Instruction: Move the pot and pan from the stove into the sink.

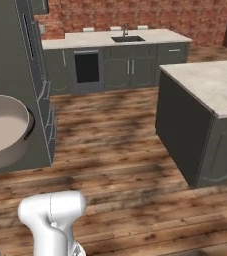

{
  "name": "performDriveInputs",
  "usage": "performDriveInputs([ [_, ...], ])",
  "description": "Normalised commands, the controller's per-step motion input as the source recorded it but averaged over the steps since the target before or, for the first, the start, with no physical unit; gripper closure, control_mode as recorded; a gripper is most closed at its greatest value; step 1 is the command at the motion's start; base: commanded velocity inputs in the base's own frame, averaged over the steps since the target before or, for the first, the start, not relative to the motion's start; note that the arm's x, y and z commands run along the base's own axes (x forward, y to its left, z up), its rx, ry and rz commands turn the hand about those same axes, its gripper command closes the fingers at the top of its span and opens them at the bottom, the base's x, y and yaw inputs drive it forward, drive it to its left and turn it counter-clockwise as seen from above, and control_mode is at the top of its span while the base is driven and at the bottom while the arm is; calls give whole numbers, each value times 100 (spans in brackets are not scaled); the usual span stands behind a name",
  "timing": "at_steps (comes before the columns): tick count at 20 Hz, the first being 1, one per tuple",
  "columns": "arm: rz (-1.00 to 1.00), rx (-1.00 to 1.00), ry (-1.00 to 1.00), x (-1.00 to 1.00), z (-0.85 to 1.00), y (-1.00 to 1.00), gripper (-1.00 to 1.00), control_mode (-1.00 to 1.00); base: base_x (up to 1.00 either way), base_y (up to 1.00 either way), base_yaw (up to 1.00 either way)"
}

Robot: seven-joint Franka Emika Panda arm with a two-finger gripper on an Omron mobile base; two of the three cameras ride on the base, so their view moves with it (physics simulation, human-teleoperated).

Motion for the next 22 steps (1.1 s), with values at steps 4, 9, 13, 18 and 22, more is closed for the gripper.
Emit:
performDriveInputs([
  [4, 0, 0, 0, 0, 0, 0, 100, 100, 0, 0, 0],
  [9, 0, 0, 0, 0, 0, 0, 100, 100, 7, -48, 5],
  [13, 0, 0, 0, 0, 0, 0, 100, 100, 16, -85, 8],
  [18, 0, 0, 0, 0, 0, 0, 100, 100, 18, -70, 15],
  [22, 0, 0, 0, 0, 0, 0, 100, 100, 15, -69, 16],
])
